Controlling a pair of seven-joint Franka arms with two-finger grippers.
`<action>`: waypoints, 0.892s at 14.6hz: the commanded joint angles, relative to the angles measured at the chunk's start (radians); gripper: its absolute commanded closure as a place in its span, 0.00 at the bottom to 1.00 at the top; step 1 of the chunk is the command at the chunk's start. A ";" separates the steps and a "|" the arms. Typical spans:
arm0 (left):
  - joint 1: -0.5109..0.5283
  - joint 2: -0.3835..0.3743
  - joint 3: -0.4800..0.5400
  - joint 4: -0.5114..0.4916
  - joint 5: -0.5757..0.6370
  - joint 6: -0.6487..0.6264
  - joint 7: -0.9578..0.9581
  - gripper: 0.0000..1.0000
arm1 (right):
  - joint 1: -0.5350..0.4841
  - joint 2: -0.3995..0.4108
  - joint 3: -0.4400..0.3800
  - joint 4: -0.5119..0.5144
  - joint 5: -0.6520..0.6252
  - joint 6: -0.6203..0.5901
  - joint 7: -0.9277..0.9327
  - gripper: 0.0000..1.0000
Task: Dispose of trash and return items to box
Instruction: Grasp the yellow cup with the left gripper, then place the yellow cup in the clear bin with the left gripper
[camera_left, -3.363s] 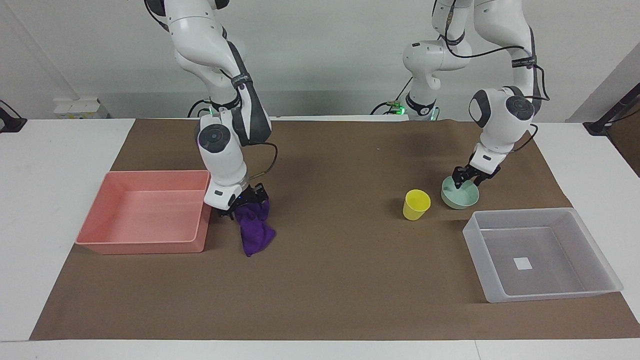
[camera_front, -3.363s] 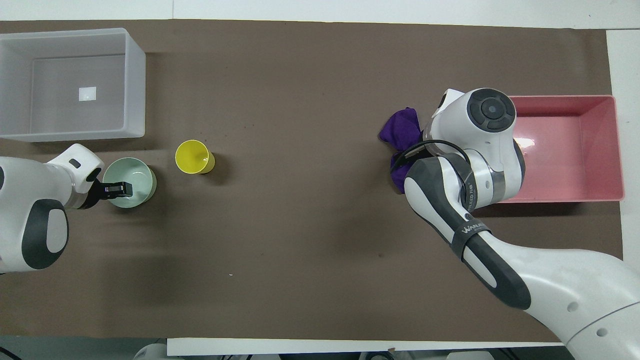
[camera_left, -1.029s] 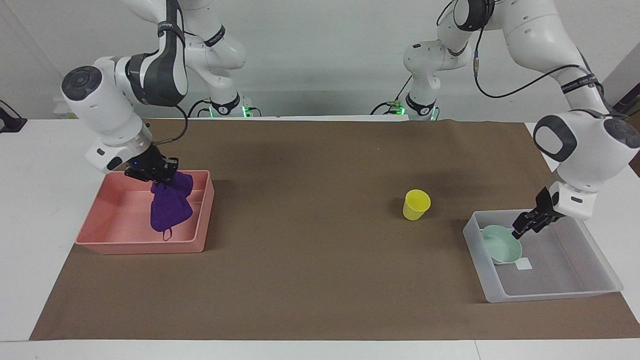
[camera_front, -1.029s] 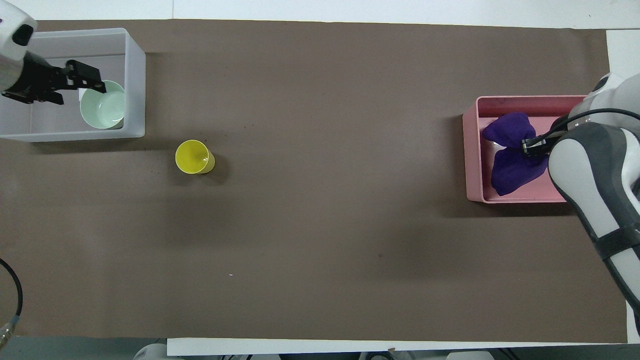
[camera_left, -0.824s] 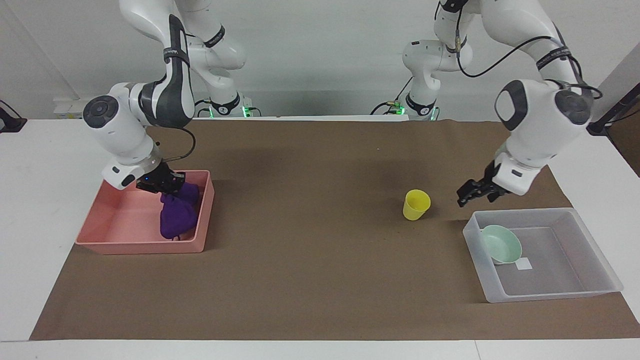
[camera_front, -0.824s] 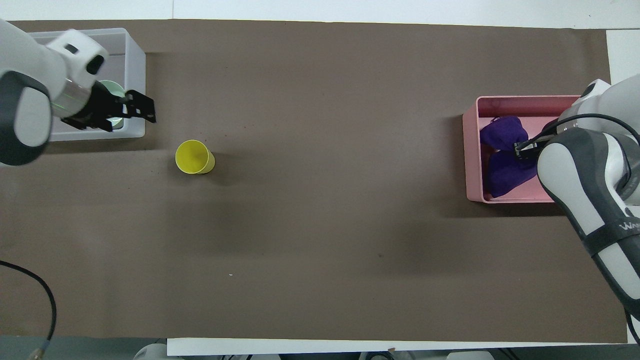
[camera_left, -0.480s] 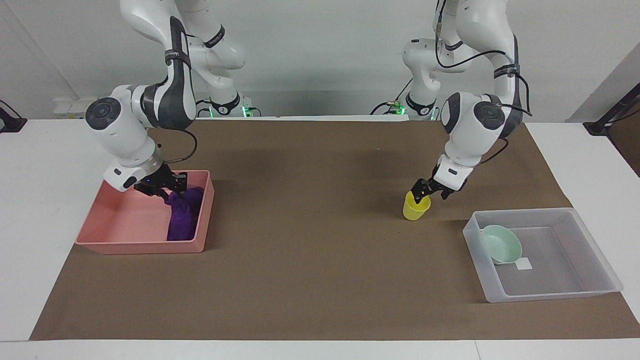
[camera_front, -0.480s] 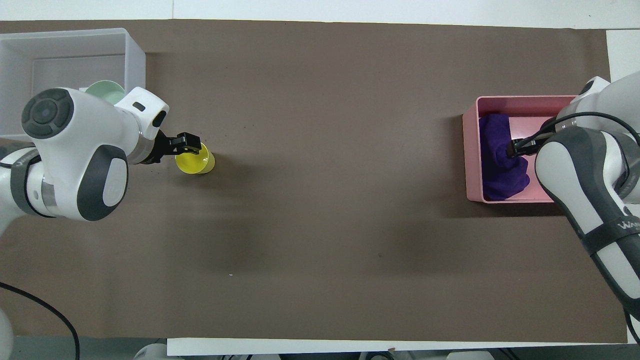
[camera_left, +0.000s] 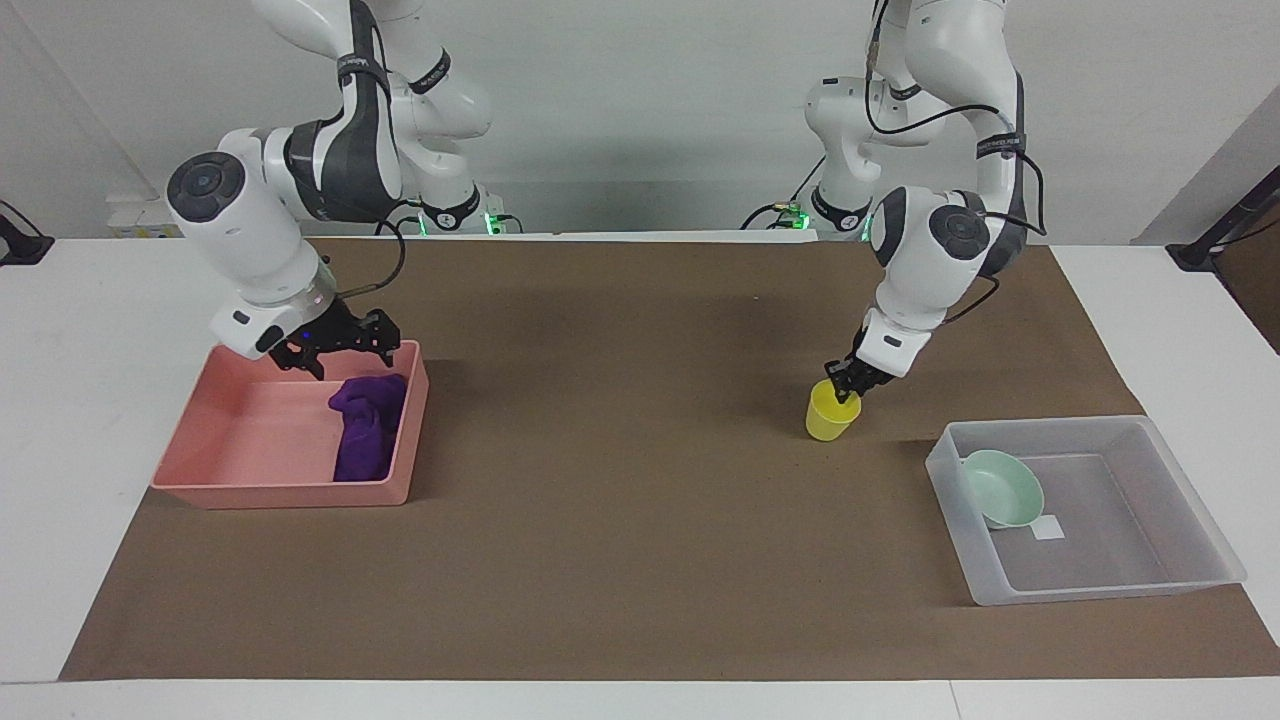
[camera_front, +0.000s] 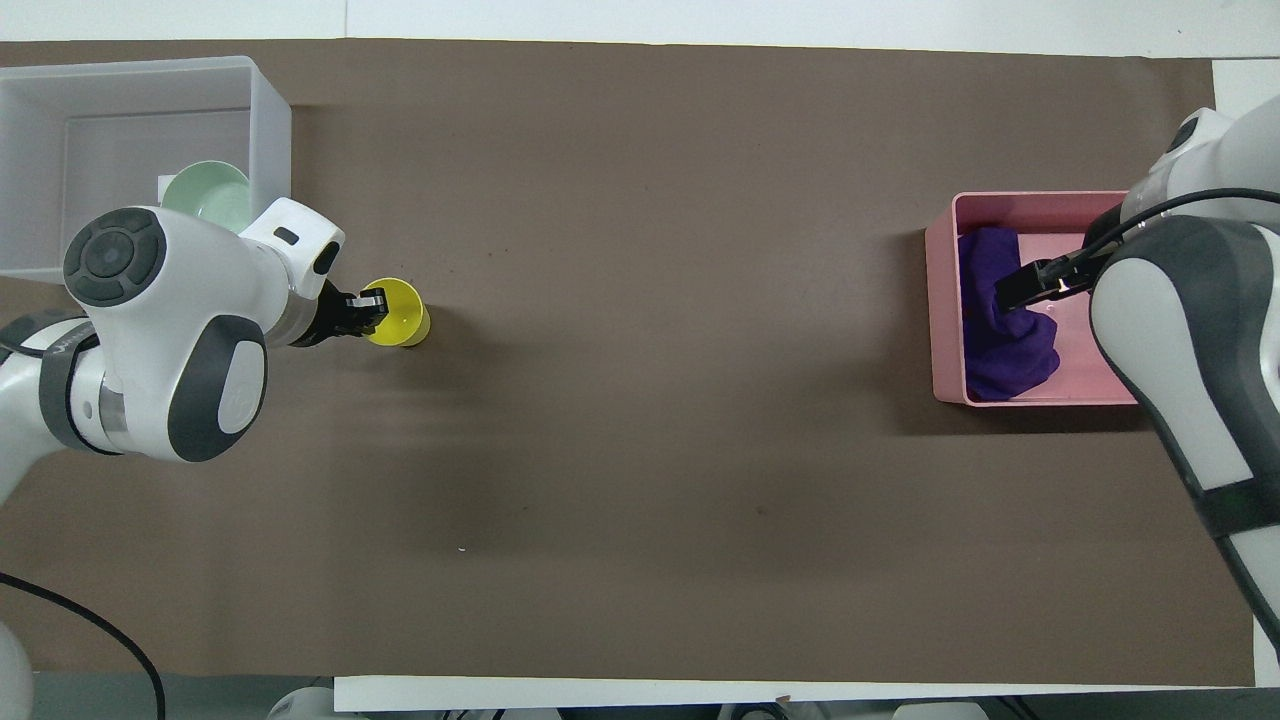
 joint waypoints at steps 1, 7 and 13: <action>-0.001 -0.010 0.011 0.036 0.005 -0.017 -0.024 1.00 | -0.001 -0.002 0.008 0.099 0.007 -0.125 0.022 0.01; 0.144 0.017 0.017 0.469 0.005 -0.406 -0.059 1.00 | -0.004 -0.075 0.007 0.176 0.007 -0.318 0.036 0.01; 0.329 0.163 0.015 0.561 0.037 -0.314 -0.047 1.00 | -0.015 -0.146 0.002 0.160 0.008 -0.377 0.031 0.01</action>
